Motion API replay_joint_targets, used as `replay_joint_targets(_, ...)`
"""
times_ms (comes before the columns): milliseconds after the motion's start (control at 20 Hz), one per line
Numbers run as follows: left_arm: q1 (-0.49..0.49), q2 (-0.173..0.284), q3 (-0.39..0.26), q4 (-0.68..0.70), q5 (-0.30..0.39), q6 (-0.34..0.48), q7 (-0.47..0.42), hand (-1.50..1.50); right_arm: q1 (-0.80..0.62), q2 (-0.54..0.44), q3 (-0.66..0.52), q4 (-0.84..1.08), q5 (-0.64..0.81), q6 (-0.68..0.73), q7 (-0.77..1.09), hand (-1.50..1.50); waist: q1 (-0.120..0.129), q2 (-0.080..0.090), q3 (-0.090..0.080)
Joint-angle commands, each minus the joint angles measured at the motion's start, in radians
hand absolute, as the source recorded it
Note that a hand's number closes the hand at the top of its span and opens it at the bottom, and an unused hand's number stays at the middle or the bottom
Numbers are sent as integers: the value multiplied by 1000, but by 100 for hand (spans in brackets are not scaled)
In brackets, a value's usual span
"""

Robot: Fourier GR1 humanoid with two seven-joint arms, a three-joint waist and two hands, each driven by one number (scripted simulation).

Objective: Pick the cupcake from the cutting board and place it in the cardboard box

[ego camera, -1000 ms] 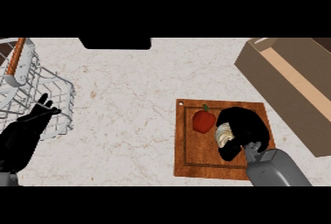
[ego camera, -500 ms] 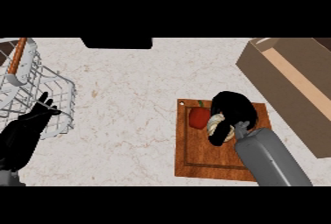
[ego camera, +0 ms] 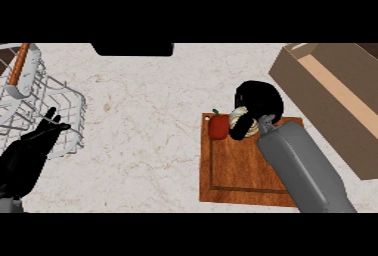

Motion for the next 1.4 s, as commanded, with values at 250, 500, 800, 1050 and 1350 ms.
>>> replay_joint_targets(250, -62, -5, 28, 78, 4, -23, -39, 0, -59, 15, 13, -273, 72, 7, 79, 150, -22, -2, 2)
replay_joint_targets(500, -25, -10, 5, 12, -5, -26, 1, 0, -216, 16, -48, -369, 125, 49, 222, 150, -15, -3, 2)
replay_joint_targets(800, -90, 18, 38, 6, 3, -15, 41, 0, -266, -67, -169, -475, 143, 117, 303, 150, -21, -3, 3)
replay_joint_targets(1050, -74, -25, 7, 8, -26, -4, 26, 0, -336, -126, -253, -397, 180, 119, 303, 150, -10, 0, 2)
replay_joint_targets(1350, -76, -32, 8, 14, -37, -13, 19, 0, -274, -252, -333, -316, 155, 120, 153, 150, -10, 2, 2)
